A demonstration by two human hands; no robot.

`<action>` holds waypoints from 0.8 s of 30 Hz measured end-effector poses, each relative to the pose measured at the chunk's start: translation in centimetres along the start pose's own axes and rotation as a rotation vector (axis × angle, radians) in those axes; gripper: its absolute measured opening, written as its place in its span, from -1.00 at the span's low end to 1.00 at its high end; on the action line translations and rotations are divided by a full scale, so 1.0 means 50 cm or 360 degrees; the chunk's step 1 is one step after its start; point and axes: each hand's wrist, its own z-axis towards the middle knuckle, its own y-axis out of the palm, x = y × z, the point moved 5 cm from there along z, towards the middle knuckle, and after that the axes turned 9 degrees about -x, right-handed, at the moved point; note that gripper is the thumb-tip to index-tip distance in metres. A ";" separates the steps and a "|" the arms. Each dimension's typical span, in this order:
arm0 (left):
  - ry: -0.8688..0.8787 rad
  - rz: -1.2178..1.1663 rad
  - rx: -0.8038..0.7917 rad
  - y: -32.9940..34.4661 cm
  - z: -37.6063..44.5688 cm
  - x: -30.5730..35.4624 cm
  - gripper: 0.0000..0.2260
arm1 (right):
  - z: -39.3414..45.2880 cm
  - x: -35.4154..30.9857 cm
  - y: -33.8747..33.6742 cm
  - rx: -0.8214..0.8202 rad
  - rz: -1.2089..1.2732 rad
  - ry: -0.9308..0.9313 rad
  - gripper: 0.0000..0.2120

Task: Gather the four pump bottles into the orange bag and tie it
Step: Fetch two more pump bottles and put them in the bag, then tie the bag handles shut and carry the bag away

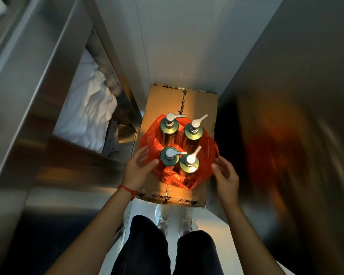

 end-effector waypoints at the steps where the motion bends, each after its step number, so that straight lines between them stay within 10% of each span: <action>1: -0.0025 -0.0024 0.0049 -0.011 0.006 -0.004 -0.51 | 0.009 0.003 -0.012 0.0081 0.0024 0.0021 -0.64; 24: -0.0546 -0.0446 0.0493 -0.064 0.172 -0.099 -0.78 | 0.152 0.137 -0.024 0.0322 0.0216 0.0513 -0.71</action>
